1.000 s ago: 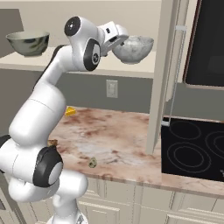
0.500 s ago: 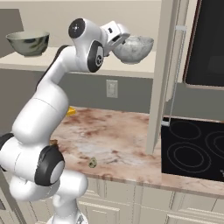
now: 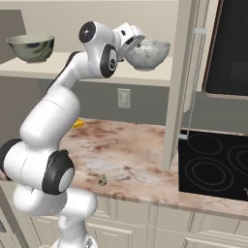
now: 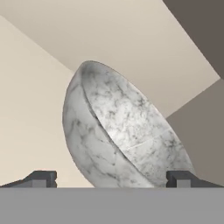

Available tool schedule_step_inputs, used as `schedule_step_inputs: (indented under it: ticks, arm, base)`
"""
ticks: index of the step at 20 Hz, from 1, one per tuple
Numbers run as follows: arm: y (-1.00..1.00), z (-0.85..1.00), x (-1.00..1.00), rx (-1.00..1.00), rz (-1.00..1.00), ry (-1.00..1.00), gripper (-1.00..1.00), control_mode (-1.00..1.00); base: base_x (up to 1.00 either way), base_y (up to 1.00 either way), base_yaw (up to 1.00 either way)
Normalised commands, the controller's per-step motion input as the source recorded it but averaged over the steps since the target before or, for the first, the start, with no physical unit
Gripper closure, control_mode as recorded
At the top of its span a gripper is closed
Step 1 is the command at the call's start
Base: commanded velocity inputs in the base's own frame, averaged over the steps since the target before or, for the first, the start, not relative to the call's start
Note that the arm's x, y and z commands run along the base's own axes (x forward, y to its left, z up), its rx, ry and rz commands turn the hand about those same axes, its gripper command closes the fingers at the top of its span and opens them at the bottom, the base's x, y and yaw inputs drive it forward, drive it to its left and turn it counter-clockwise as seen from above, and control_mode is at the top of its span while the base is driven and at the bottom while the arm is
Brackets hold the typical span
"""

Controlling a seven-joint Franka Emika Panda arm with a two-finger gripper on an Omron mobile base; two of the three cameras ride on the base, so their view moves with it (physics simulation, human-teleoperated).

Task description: Pick both bowls and place them on the counter. Then place the egg in one bowl and place the chicken drumstick in the other bowl.

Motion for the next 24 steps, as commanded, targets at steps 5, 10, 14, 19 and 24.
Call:
schedule_step_inputs:
  ticks: [5,10,14,19,24]
  arm:
    - [0.00,0.00,0.41,-0.03,-0.05,0.03,-1.00,-1.00]
    - [0.00,-0.02,0.06,0.00,0.00,0.05,-1.00,-1.00]
    - [0.00,-0.08,0.00,0.00,0.00,0.04,-1.00,-1.00]
    - [0.00,-0.10,0.00,0.00,0.00,0.01,-1.00,-1.00]
    - [0.00,-0.21,0.00,0.00,0.00,0.03,-1.00,-1.00]
  base:
    - [0.00,0.00,0.00]
    - [0.00,0.00,0.00]
    - [0.00,0.00,0.00]
    - [0.00,0.00,0.00]
    - [0.00,0.00,0.00]
